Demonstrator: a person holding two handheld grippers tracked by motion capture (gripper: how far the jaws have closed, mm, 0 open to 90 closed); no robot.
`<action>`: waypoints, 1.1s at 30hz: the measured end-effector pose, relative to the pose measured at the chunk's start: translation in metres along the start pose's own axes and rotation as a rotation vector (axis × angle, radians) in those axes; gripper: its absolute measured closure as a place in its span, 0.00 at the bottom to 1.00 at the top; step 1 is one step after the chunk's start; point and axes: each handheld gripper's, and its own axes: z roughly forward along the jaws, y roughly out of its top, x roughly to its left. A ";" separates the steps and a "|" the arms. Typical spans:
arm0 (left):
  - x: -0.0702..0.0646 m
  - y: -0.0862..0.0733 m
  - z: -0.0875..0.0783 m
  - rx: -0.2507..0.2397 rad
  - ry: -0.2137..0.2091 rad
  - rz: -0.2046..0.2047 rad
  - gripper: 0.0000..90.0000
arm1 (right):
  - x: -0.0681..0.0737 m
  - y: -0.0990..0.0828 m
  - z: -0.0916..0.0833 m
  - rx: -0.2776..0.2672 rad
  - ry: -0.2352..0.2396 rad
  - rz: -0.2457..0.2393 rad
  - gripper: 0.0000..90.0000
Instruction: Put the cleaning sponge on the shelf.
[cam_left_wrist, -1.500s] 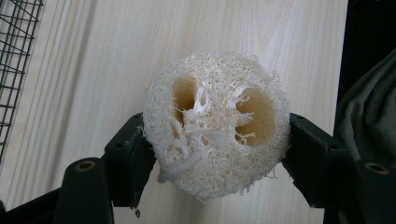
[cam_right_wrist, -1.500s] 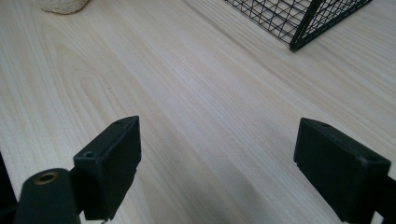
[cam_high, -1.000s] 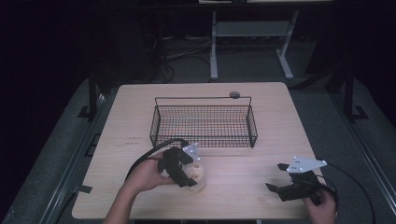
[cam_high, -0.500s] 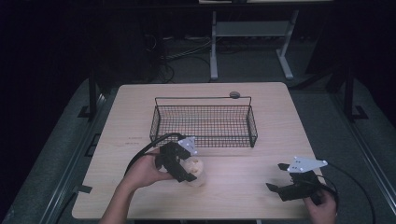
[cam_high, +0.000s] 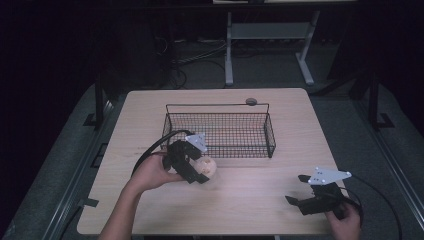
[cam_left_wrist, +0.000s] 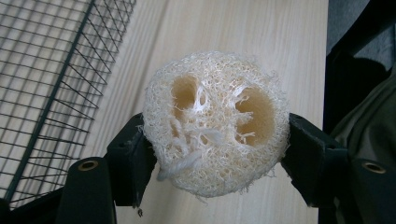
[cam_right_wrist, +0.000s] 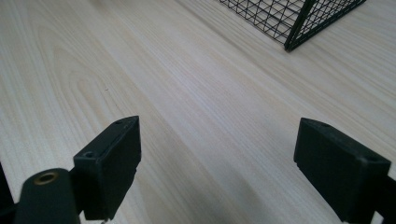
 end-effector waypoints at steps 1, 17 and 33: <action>0.001 0.000 -0.001 0.002 0.003 -0.002 0.34 | 0.000 0.000 0.000 0.006 0.000 -0.002 0.16; 0.020 0.007 -0.023 -0.008 0.026 -0.027 0.34 | 0.000 0.001 0.001 0.006 0.004 -0.002 0.16; 0.039 0.032 -0.040 -0.003 0.050 -0.019 0.34 | -0.002 0.001 0.002 0.003 0.009 -0.002 0.16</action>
